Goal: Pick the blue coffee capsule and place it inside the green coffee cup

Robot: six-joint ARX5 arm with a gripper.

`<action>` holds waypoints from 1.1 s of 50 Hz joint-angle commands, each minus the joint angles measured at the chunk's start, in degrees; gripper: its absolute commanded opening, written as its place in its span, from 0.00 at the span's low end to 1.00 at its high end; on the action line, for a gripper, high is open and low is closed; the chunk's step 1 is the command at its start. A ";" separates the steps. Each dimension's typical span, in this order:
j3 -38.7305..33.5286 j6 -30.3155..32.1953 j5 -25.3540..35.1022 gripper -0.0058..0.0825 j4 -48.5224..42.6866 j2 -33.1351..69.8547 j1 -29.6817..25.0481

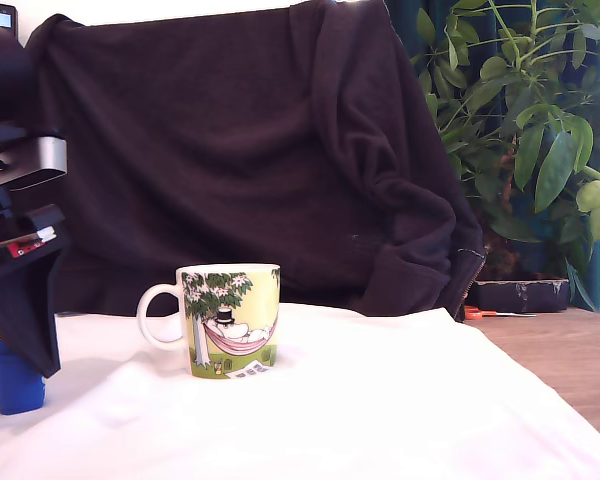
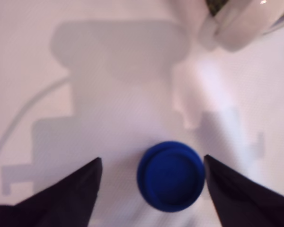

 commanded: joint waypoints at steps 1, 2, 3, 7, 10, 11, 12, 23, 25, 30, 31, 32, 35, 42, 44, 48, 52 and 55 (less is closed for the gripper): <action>-0.35 0.22 0.68 0.35 0.15 0.28 -0.15; -0.35 0.22 0.90 0.31 0.13 0.28 -0.15; -0.35 0.20 1.01 0.28 0.13 0.28 -0.15; -0.35 0.20 1.01 0.22 0.17 0.28 -0.13; -0.35 0.20 0.96 0.21 0.46 0.28 -0.13; -0.35 0.20 0.96 0.21 0.59 0.26 -0.13; -0.33 0.20 0.96 0.21 0.74 0.26 -0.13; 3.08 0.17 0.37 0.21 3.52 0.20 -0.09; 4.26 0.17 0.42 0.21 4.37 0.20 -0.09; 7.28 0.17 0.81 0.21 5.79 0.20 -0.28; 7.82 0.17 0.81 0.21 6.19 0.20 -0.37; 8.46 0.17 0.83 0.21 6.49 0.20 -0.44; 10.27 0.13 0.96 0.21 6.97 0.20 -0.52; 12.92 -0.50 4.81 0.21 7.85 0.20 -0.83; 13.18 -1.42 5.84 0.21 8.41 0.20 -1.16; 13.20 -2.73 7.52 0.21 9.81 0.22 -2.08; 13.20 -3.39 8.17 0.21 10.91 0.24 -3.63; 13.20 -3.63 8.15 0.21 12.00 0.28 -5.05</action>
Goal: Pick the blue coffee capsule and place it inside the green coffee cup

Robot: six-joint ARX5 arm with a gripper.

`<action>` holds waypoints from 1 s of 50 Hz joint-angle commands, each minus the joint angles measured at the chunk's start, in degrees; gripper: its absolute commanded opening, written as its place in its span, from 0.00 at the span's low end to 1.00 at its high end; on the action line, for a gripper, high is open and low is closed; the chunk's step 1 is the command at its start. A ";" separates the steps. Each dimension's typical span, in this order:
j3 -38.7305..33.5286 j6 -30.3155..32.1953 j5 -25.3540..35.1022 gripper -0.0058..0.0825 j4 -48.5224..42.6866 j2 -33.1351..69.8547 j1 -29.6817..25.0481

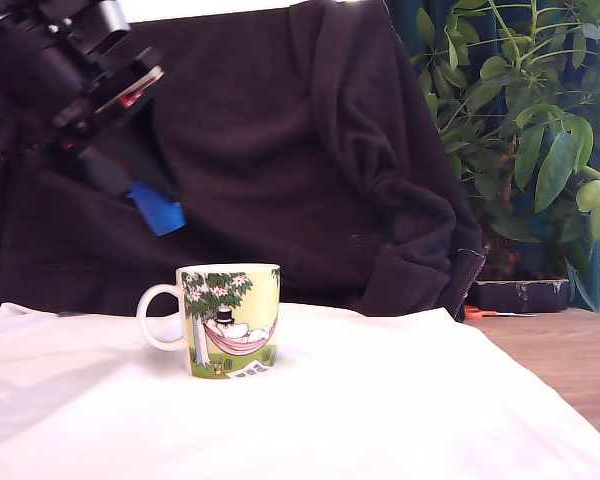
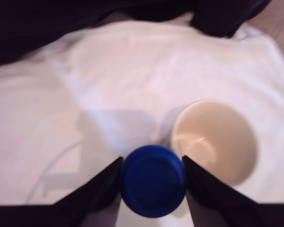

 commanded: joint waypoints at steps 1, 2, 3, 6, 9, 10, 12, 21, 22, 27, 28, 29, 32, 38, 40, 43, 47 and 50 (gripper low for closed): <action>-0.04 -0.76 0.37 0.21 1.51 0.28 -1.68; -0.04 -0.94 0.37 0.21 1.88 0.28 -2.05; -0.04 -1.16 0.37 0.21 2.23 0.28 -2.38; -0.04 -1.31 0.37 0.21 2.89 0.31 -3.37; -0.04 -1.42 0.35 0.21 2.97 0.33 -4.13; -0.04 -1.42 0.35 0.21 2.97 0.33 -4.33; -0.04 -1.42 0.35 0.21 2.91 0.33 -4.74; -0.04 -1.81 0.39 0.21 2.45 1.53 -5.38; -0.04 -1.92 0.42 0.21 2.43 1.81 -5.42; -0.04 -1.88 0.42 0.23 2.21 3.21 -5.66; -0.04 -1.88 0.42 0.26 2.21 3.50 -5.75; -0.04 -1.90 0.42 0.28 2.21 3.76 -5.81; -0.04 -1.90 0.35 0.37 2.12 4.46 -6.05; -0.04 -1.86 0.35 0.42 1.75 5.09 -6.03; -0.04 -1.86 0.35 0.42 1.64 5.09 -6.03; -0.04 -1.86 0.35 0.42 1.31 5.09 -6.03; -0.04 -1.86 0.33 0.44 0.39 5.09 -6.03; -0.04 -1.84 0.22 0.50 -0.57 5.09 -6.03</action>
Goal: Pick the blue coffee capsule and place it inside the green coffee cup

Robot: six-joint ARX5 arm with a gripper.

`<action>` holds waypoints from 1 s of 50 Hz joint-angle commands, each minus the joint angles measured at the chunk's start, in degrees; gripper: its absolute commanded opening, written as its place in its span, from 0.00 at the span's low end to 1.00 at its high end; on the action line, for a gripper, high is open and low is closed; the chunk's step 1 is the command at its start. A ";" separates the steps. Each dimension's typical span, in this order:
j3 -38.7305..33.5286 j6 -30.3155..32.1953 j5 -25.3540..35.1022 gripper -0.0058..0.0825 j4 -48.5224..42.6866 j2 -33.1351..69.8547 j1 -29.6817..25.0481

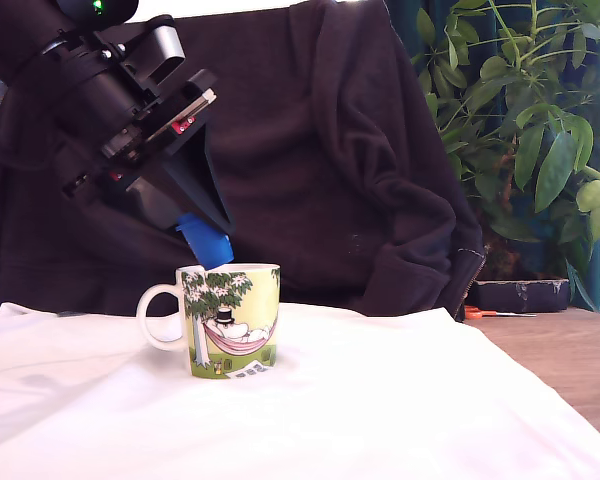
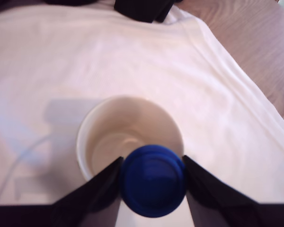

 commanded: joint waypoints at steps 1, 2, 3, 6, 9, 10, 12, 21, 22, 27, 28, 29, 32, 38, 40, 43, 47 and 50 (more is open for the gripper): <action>-0.04 -0.11 -0.17 0.51 -0.57 0.11 -0.17; -0.04 -0.11 -0.39 0.53 -0.76 0.11 -0.17; -0.04 -0.09 -0.72 0.54 -0.94 0.11 -0.17; -0.04 0.09 -1.79 0.54 -1.03 0.11 -0.17; -0.04 0.50 -2.64 0.54 -0.96 0.11 -0.17; -0.04 0.52 -2.78 0.54 -0.98 0.11 -0.17; -0.04 0.52 -2.91 0.54 -1.01 0.11 -0.17; 0.79 0.52 -3.74 0.49 -0.33 0.11 0.00; 1.09 0.52 -4.07 0.46 -0.33 0.09 0.07; 3.06 0.55 -4.70 0.31 -0.42 0.04 0.44; 3.56 0.57 -4.68 0.29 -0.46 0.04 0.55; 4.02 0.59 -4.68 0.27 -0.57 0.04 0.63; 5.33 1.03 -4.68 0.22 -0.94 0.04 0.85; 6.75 1.20 -4.68 0.09 -2.16 -0.11 0.90; 6.84 1.20 -4.68 0.05 -2.93 -0.31 0.90; 6.86 1.16 -4.68 0.04 -4.96 -0.76 0.90; 6.86 1.16 -4.66 0.04 -9.57 -2.05 0.90; 6.86 1.16 -4.66 0.04 -12.79 -3.52 0.90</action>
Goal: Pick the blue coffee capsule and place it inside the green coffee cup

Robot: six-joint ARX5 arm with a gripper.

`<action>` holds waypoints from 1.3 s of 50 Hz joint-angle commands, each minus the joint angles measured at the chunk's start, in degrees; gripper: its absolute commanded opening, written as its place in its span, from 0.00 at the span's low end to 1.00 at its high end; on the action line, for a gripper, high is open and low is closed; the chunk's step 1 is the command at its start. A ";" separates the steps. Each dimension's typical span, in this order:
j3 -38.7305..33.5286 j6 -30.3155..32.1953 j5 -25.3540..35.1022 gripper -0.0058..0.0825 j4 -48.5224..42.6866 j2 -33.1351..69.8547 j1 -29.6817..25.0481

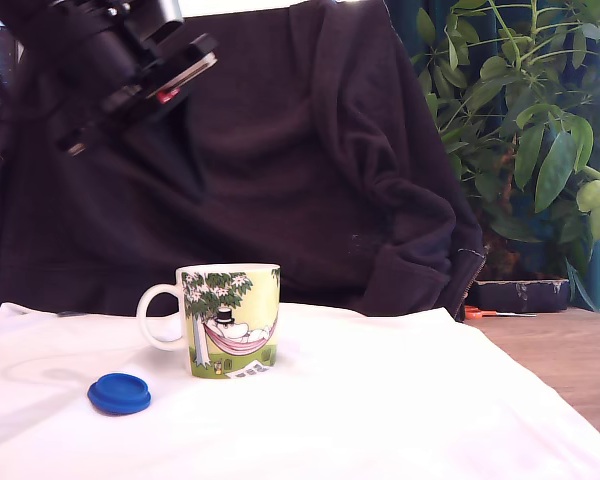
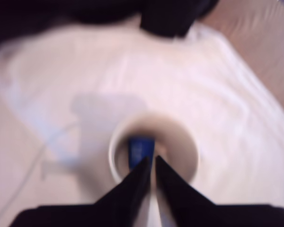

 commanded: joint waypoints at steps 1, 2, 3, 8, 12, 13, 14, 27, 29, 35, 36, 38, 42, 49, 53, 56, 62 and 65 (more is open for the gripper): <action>-0.90 0.26 -0.07 0.04 -2.49 -3.19 0.02; -0.90 0.20 -0.07 0.04 -3.58 -4.04 0.02; -0.90 0.07 -0.07 0.04 -4.52 -4.83 0.02; -0.90 -0.98 0.07 0.04 -8.79 -8.87 0.02; -0.90 -2.32 0.13 0.04 -11.50 -11.26 0.02; -0.90 -2.51 0.13 0.04 -12.04 -11.65 0.02; -0.90 -2.58 0.13 0.04 -12.50 -11.82 0.02; -0.94 -5.60 3.80 0.04 -17.46 -8.13 0.04; -0.94 -6.05 3.85 0.04 -17.77 -7.39 0.20; -0.94 -6.05 4.61 0.04 -18.16 -4.44 1.16; -0.94 -6.05 4.87 0.04 -18.32 -3.83 1.25; -0.94 -5.99 5.55 0.04 -18.80 -2.58 1.36; -0.94 -5.97 6.60 0.04 -19.17 0.11 1.36; -0.94 -5.97 6.82 0.15 -19.71 4.07 1.36; -0.94 -5.97 6.78 0.46 -21.03 5.79 1.44; -0.94 -5.90 6.75 0.70 -21.75 6.75 1.75; -0.94 -5.46 6.58 0.82 -21.77 8.26 2.45; -0.94 -5.44 6.58 0.82 -21.24 8.98 2.64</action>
